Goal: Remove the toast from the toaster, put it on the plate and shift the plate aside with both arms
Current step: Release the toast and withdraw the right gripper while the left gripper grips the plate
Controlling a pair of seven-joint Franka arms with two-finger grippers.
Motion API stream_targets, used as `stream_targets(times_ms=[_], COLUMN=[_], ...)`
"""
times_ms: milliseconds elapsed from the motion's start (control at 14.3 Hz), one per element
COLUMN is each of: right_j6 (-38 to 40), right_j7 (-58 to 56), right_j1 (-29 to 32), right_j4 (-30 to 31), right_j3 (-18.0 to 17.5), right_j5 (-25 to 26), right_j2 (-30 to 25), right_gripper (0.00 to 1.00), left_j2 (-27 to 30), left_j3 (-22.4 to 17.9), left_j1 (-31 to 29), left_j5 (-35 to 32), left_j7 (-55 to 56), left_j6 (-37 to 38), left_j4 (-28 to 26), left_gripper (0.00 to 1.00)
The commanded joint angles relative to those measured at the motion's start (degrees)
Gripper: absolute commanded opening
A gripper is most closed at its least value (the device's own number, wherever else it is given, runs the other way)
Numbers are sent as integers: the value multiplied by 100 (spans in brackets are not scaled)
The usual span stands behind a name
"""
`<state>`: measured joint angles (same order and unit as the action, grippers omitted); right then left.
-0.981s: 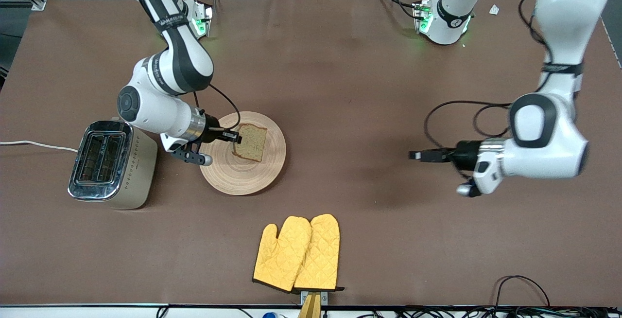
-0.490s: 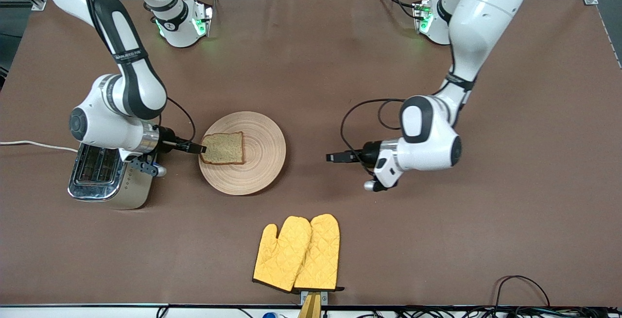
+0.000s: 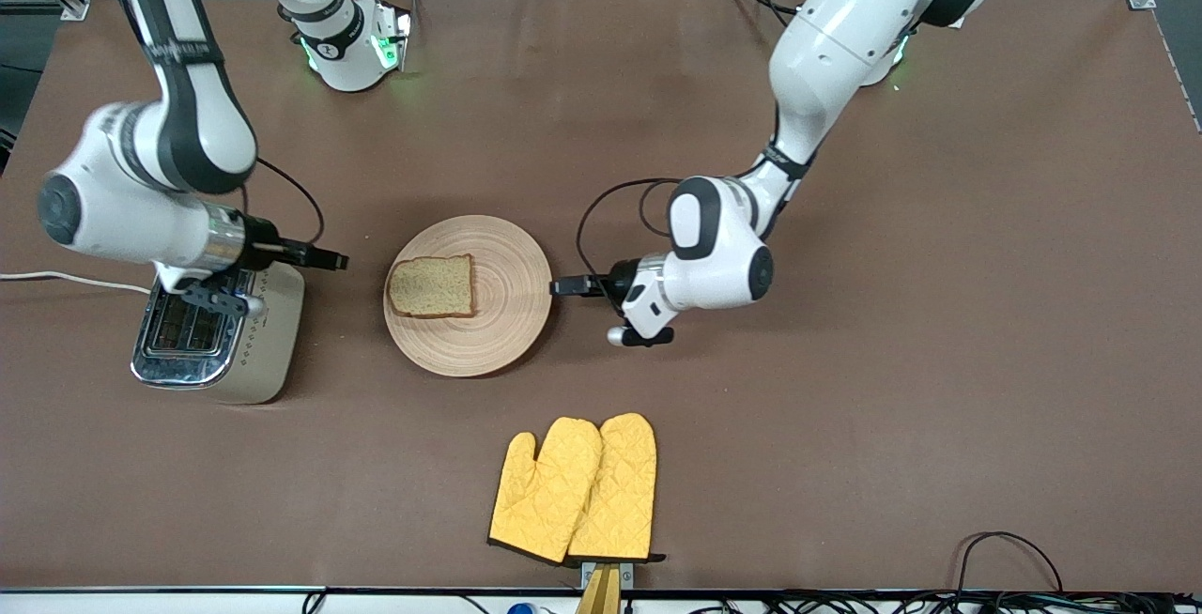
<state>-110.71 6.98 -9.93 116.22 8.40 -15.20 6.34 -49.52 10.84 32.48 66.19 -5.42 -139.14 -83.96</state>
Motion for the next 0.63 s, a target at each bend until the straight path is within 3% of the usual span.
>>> stream_targets(times_ms=[0,210,280,420,561], right_j6=[556,998,1129,1777,2314], right_j7=[50,-55,-273,-810,-794], right_j1=[70,411,543,702,861], right_j4=[-395,-1520,-1897,-2338,-2909], right_j3=[-40,-49,-49,-6,39], right_j5=[955,1413,1440,1546,1511], right_j2=[-546,-529,-520,-538,-538], right_gripper=[100,100,100,100,100], left_j2=[-478,-673,-690,-708,-717], left_j3=[-38,-38,-38,-38,-38], left_j1=[223,372,434,513,505], left_j5=[341,543,648,745,851], left_j7=[-511,-898,-934,-1109,-1145], left_j6=[-209,-517,-596,-763,-764], left_j4=[547,609,600,600,591], left_gripper=[99,92,78,35,10])
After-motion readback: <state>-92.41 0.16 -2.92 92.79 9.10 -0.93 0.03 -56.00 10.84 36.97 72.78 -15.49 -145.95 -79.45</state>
